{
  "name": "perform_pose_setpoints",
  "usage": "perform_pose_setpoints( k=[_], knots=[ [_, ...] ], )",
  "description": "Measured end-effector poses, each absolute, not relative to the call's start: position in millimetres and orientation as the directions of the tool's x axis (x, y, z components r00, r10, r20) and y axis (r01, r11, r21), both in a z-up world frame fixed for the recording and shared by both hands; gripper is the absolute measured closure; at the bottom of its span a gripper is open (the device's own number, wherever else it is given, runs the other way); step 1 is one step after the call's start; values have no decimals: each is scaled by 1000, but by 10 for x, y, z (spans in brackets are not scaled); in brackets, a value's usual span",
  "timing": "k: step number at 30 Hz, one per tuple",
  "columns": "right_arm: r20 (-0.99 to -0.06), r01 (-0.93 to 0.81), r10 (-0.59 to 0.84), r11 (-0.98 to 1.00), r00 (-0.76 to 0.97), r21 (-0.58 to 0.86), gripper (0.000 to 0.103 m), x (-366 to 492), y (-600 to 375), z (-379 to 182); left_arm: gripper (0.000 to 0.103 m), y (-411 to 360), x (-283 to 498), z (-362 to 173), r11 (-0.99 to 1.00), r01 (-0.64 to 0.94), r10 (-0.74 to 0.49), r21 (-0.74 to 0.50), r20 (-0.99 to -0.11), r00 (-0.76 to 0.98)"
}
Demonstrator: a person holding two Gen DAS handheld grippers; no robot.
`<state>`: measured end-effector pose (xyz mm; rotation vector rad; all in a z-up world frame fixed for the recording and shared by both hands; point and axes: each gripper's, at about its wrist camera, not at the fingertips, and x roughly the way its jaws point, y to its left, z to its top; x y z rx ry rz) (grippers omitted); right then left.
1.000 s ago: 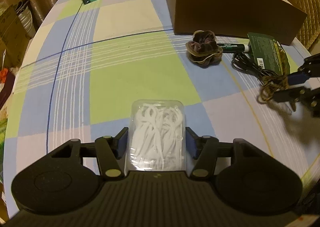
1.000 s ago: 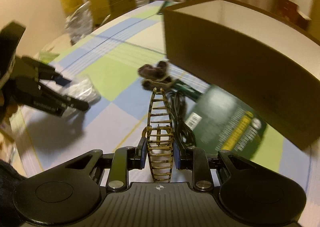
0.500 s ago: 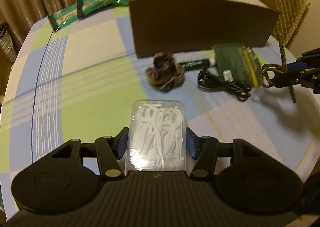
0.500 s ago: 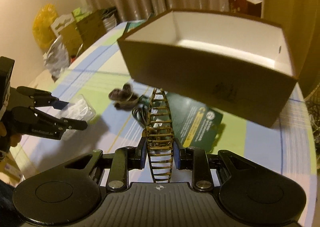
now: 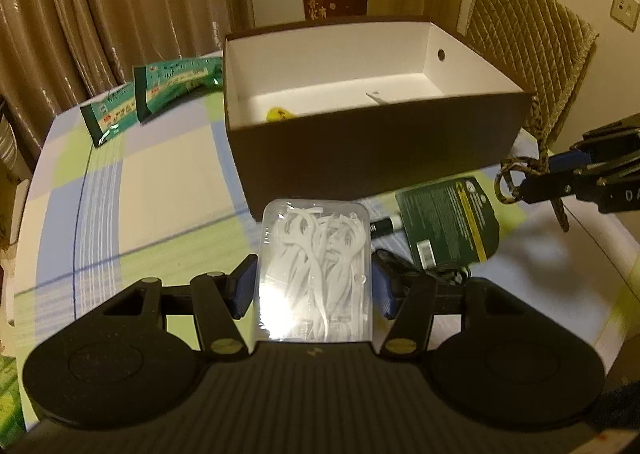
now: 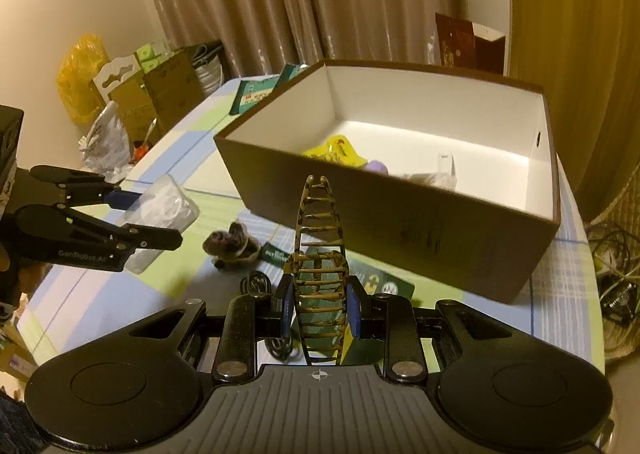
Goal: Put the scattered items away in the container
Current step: 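Grasp the brown claw hair clip with the right tool while the left tool holds the floss box, then carry the floss box and claw clip up over the box with both tools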
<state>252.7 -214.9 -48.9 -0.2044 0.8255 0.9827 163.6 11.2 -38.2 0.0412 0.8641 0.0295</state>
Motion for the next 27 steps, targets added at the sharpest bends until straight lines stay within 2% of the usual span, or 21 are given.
perform_pose_setpoints(
  k=[13, 20, 27],
  knots=[
    [-634, -803, 698, 562, 333, 197, 79, 2854, -2091, -168, 50, 126, 1930, -137, 998, 1, 39, 56, -720, 692],
    [-592, -798, 698, 585, 404, 145, 79, 3209, -1973, 46, 50, 122, 2234, 94, 996, 36, 26, 77, -678, 734],
    [-607, -757, 654, 640, 451, 127, 79, 3769, -1752, 20, 49, 128, 2768, 289, 991, 87, 1, 105, -645, 764]
  ],
)
